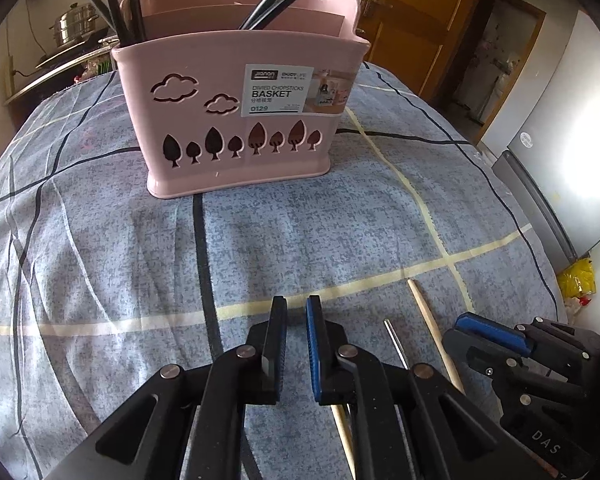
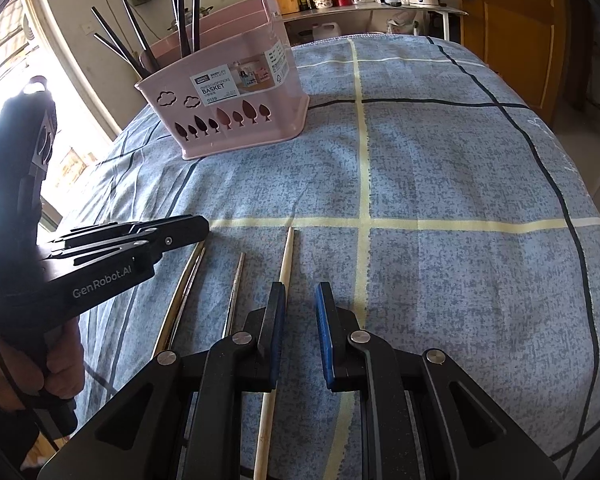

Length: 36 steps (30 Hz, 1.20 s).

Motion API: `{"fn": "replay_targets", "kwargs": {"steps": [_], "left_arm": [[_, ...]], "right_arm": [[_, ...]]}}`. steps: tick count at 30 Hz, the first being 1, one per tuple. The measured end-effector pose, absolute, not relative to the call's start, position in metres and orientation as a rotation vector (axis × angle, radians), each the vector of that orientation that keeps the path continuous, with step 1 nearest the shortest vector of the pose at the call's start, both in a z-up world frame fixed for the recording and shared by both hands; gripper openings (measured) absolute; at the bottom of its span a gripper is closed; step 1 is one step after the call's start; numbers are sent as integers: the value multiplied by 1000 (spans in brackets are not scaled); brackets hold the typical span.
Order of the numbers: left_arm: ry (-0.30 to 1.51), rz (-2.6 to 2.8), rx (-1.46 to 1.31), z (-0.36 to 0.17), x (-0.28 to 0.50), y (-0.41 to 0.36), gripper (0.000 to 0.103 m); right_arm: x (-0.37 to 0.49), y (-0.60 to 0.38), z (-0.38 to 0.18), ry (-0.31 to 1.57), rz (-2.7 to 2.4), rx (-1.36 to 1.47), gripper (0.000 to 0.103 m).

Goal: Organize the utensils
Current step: 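Close the left tool on a wooden chopstick while the right tool grasps another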

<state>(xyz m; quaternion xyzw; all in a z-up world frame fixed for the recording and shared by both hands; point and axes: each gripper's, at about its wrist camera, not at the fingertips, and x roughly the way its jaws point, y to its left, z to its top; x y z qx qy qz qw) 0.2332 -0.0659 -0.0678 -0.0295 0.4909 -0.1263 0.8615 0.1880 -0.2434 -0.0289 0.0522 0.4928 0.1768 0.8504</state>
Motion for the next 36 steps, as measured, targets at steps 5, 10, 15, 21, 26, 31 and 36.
{"fn": "replay_targets", "kwargs": {"steps": [5, 10, 15, 21, 26, 31, 36], "left_arm": [[1048, -268, -119, -64, 236, -56, 11], [1060, -275, -107, -67, 237, -64, 15], [1034, -268, -36, -68, 234, -73, 15], [1024, -273, 12, -70, 227, -65, 6], [1016, -280, 62, -69, 217, -53, 4], [1017, -265, 87, -68, 209, -40, 4], [1020, -242, 46, -66, 205, -20, 4]], "right_arm": [[188, -244, -29, 1038, 373, 110, 16], [188, -245, -29, 1038, 373, 113, 16], [188, -245, -29, 1039, 373, 112, 16], [188, -245, -29, 1040, 372, 104, 16], [186, -245, -30, 1048, 353, 52, 6], [184, -248, -30, 1064, 363, 33, 5], [187, -245, -21, 1044, 387, 59, 10]]}}
